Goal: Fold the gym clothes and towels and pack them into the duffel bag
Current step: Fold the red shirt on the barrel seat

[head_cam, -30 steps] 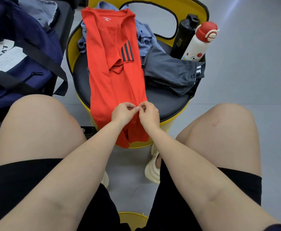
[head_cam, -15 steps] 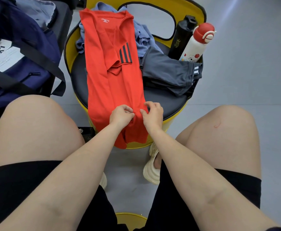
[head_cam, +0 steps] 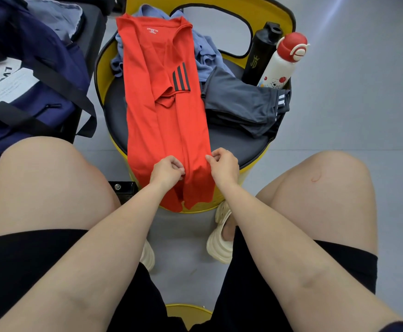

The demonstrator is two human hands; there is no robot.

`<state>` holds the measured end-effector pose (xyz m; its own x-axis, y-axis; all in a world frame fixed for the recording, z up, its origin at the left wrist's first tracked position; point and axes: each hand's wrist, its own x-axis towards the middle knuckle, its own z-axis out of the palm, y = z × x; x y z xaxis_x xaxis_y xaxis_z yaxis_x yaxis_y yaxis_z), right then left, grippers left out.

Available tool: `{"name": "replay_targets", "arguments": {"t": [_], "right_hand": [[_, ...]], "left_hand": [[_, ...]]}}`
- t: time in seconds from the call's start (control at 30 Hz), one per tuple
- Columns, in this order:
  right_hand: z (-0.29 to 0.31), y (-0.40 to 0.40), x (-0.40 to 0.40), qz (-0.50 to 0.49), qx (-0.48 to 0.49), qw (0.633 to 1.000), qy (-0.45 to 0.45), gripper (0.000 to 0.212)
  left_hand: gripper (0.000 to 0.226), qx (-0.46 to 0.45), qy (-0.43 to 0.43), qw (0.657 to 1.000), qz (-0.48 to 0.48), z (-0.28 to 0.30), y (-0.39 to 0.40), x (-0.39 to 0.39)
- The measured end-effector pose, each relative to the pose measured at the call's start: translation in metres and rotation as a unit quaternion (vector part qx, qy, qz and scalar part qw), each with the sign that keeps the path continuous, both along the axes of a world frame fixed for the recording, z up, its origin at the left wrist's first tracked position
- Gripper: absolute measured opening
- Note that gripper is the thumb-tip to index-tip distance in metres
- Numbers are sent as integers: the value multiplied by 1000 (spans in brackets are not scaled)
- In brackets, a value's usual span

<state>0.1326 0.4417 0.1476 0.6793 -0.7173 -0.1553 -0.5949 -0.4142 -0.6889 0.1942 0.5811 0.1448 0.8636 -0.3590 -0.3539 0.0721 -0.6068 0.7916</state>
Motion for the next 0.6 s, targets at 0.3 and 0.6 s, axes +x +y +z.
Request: {"name": "replay_targets", "arguments": {"t": [0.3, 0.6], "right_hand": [[0, -2, -21, 52, -69, 992, 93, 42], [-19, -10, -41, 82, 83, 987, 109, 64]], "left_hand": [[21, 77, 8, 996, -42, -9, 34, 7], [29, 166, 24, 983, 79, -26, 86, 31]]}}
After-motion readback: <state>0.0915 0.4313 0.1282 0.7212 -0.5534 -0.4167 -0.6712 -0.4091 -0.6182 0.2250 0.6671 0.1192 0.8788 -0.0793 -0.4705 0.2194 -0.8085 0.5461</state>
